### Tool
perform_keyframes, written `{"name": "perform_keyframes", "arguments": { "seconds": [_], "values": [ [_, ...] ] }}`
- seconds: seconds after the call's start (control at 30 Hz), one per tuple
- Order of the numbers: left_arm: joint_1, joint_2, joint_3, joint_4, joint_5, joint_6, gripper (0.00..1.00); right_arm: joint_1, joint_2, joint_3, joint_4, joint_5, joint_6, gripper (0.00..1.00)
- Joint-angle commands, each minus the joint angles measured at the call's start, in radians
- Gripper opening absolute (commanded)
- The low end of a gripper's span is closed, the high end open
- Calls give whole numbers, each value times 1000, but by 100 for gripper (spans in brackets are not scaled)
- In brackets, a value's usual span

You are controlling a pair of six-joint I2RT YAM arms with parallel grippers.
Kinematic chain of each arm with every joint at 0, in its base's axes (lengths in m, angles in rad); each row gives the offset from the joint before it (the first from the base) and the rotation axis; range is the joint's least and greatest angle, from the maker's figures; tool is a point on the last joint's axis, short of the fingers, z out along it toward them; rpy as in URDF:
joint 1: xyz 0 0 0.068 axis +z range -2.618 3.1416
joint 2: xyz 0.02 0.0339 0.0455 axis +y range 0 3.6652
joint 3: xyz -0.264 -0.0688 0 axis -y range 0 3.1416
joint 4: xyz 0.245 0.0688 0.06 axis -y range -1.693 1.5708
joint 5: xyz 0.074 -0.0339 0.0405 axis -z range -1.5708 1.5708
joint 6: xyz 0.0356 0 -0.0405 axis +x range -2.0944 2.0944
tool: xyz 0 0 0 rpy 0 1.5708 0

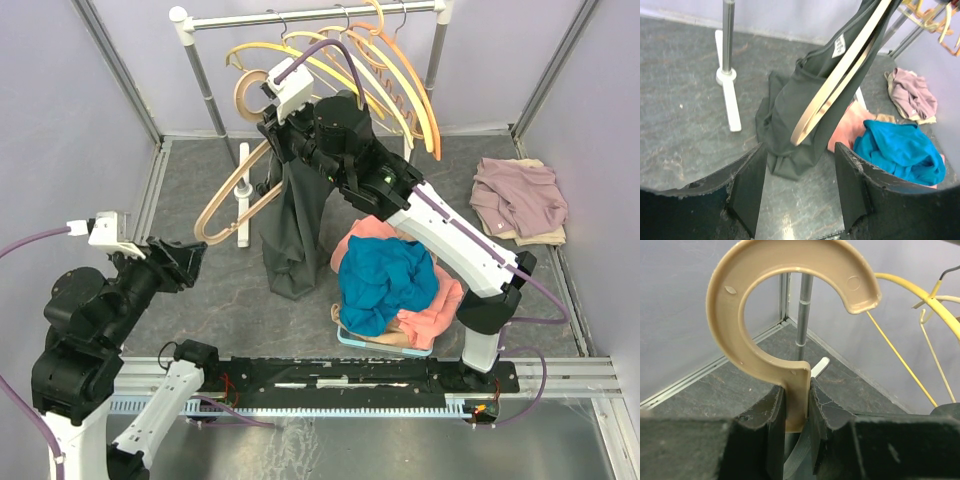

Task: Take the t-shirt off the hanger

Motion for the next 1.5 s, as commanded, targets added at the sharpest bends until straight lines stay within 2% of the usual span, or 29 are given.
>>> {"name": "perform_keyframes", "arguments": {
  "seconds": [0.0,0.37,0.53,0.97,1.13,1.37,1.47],
  "values": [
    [3,30,33,148,55,99,64,2,-74,-5,80,-1,-5,1],
    [2,83,9,201,143,170,64,3,-88,-30,98,-65,-3,1],
    [3,106,10,223,196,191,60,3,-93,-35,101,-94,-6,1],
    [1,141,24,216,266,241,34,3,-93,-35,104,-175,-11,1],
    [2,149,36,211,287,251,27,3,-91,-31,101,-194,-7,1],
    [3,153,39,206,306,250,22,5,-84,-21,87,-232,-3,1],
    [3,158,45,201,303,250,14,6,-81,-15,78,-235,-3,1]
  ]
}}
